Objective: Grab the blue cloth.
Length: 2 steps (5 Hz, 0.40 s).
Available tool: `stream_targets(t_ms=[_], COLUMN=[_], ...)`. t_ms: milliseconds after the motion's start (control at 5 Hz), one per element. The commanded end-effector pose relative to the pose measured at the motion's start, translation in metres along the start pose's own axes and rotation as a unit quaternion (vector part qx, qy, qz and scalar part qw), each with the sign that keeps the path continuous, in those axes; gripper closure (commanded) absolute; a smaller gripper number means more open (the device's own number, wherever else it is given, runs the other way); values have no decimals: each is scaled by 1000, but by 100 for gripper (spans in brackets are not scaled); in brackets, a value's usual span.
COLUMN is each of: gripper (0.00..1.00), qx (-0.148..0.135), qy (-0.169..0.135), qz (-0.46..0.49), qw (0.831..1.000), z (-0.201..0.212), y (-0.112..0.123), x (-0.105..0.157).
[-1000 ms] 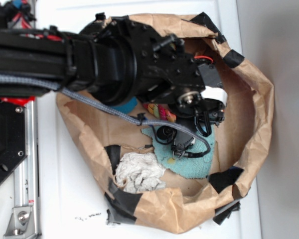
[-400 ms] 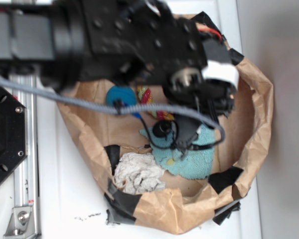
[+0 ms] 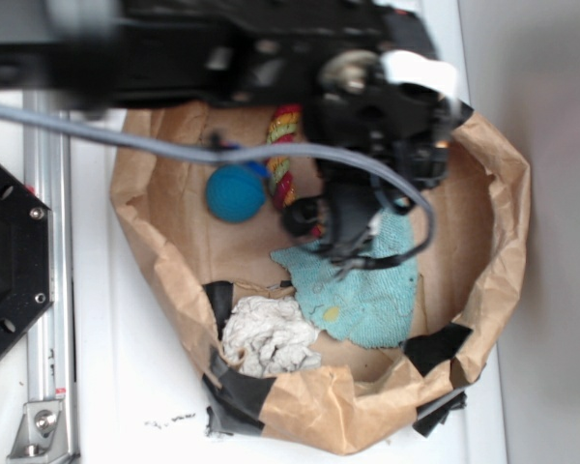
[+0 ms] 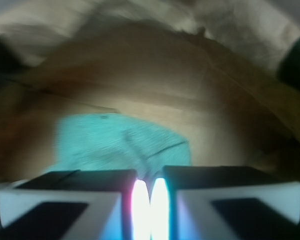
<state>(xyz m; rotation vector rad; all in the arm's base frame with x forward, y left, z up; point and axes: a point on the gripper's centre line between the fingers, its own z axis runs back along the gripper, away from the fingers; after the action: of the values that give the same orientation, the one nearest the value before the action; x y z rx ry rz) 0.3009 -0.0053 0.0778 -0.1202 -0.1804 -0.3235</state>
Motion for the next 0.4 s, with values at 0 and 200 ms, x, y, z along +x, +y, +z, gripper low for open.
stream_targets(t_ms=[0, 200], gripper=[0, 0], qx=[24, -5], qy=[-28, -30], qz=[-180, -203], qw=[983, 979], z=[-23, -20], y=[-36, -32], x=[33, 30])
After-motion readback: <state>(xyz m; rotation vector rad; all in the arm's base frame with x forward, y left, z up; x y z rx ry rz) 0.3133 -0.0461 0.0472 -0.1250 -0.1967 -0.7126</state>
